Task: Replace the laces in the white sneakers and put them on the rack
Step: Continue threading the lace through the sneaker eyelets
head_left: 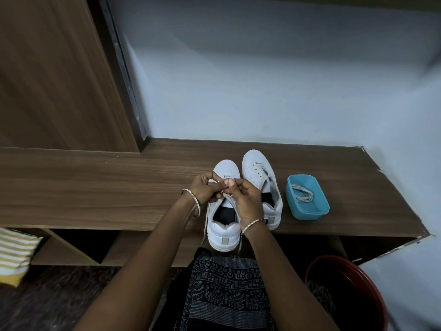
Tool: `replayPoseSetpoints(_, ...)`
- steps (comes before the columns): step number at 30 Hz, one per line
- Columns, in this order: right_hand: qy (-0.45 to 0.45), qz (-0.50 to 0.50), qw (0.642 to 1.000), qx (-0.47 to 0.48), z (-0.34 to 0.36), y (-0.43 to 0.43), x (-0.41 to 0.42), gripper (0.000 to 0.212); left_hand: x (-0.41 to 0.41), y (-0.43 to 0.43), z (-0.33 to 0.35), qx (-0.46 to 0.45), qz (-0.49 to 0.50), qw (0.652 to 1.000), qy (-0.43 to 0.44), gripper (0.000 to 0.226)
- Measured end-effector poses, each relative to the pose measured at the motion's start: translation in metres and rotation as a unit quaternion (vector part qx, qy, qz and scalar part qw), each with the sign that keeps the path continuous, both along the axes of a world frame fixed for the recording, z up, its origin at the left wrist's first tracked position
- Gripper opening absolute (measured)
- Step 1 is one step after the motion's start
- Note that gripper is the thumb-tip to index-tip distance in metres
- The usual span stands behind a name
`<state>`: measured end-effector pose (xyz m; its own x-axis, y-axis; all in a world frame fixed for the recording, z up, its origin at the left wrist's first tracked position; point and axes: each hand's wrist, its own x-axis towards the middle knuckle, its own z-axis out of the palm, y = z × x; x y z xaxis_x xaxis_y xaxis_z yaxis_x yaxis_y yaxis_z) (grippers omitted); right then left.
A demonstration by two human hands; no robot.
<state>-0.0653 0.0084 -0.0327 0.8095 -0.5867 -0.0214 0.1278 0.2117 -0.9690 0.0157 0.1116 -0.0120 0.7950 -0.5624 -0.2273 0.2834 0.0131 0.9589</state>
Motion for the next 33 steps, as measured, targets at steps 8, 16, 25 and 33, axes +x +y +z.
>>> replayPoseSetpoints(8,0.033,-0.007,0.997,-0.072,-0.006,0.000,0.003,0.019,-0.001,0.009,-0.002,-0.032,-0.006,0.999,-0.014,0.017)
replayPoseSetpoints(16,0.073,-0.007,0.996,-0.040,-0.001,-0.003,0.010,0.015,-0.008,0.015,-0.009,0.061,0.041,0.952,-0.298,0.010)
replayPoseSetpoints(25,0.059,0.003,0.997,0.043,0.010,-0.005,0.003,0.016,-0.018,0.021,-0.003,0.257,0.045,0.727,-0.635,0.014)
replayPoseSetpoints(33,0.076,0.077,0.990,-0.088,0.010,-0.013,-0.016,0.018,-0.022,0.011,0.009,0.380,-0.018,0.731,-0.566,0.014)
